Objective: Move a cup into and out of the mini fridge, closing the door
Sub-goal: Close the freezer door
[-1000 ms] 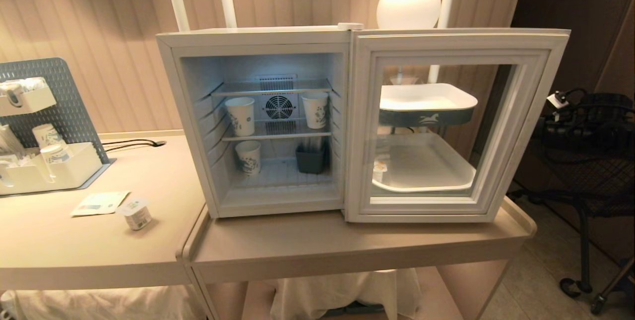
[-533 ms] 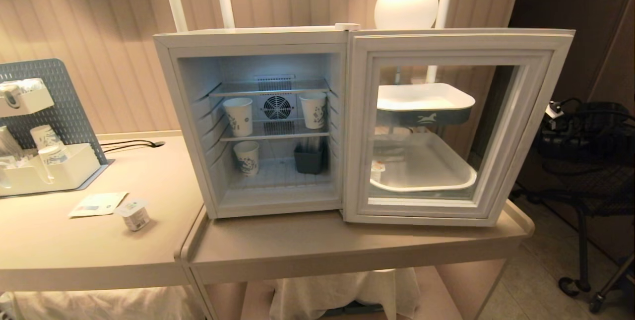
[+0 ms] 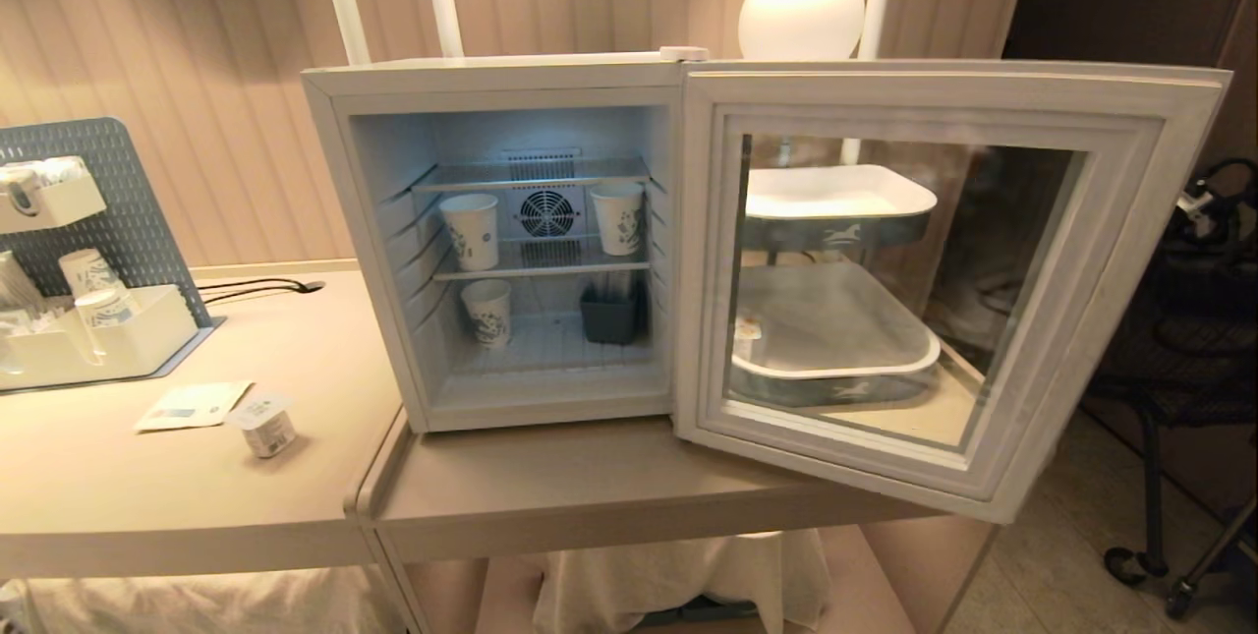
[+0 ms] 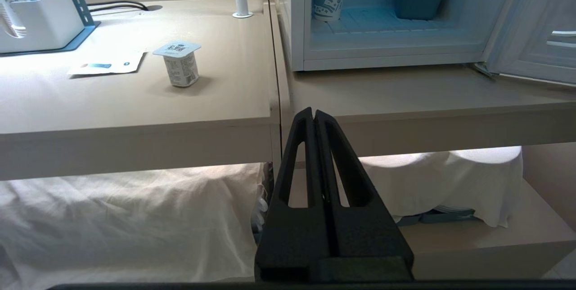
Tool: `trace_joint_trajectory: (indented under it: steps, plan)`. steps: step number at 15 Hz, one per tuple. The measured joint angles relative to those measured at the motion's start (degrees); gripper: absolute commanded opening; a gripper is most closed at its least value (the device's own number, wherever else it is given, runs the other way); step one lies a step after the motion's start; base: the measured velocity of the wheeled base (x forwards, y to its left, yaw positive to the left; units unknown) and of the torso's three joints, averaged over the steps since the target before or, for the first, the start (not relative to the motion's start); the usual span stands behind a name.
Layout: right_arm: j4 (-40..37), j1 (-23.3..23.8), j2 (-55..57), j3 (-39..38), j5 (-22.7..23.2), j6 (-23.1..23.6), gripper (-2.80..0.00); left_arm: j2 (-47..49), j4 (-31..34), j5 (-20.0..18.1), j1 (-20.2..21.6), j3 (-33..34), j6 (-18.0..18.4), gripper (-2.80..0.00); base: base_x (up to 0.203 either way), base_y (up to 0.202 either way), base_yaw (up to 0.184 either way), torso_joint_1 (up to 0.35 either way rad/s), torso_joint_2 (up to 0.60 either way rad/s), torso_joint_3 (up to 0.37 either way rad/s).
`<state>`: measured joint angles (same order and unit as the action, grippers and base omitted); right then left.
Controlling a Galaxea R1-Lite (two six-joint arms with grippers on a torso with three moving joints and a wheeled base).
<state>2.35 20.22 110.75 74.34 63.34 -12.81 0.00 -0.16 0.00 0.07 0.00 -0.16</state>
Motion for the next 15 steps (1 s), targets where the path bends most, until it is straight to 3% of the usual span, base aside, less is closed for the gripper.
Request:
trace_joint_trajectory:
  steps: [5, 8, 13, 15]
  plan:
    - [-0.8, -0.8, -23.1, -17.6, -0.2, -0.5, -2.80, 0.0, 0.0, 0.0, 0.0, 0.0, 0.0, -2.80, 0.000, 0.000, 0.000, 0.000, 0.00, 0.000]
    - [-5.9, -3.4, -39.1, -24.2, -0.3, -0.7, -2.80, 0.0, 0.0, 0.0, 0.0, 0.0, 0.0, -2.80, 0.000, 0.000, 0.000, 0.000, 0.00, 0.000]
    - [-23.3, -17.6, -64.0, -26.1, 1.0, -3.4, -2.80, 0.0, 0.0, 0.0, -0.1, 0.0, 0.0, -2.80, 0.000, 0.000, 0.000, 0.000, 0.00, 0.000]
    - [-28.0, -21.4, -69.9, -25.2, 5.5, -6.6, -2.80, 0.0, 0.0, 0.0, 0.0, 0.0, 0.0, -2.80, 0.000, 0.000, 0.000, 0.000, 0.00, 0.000]
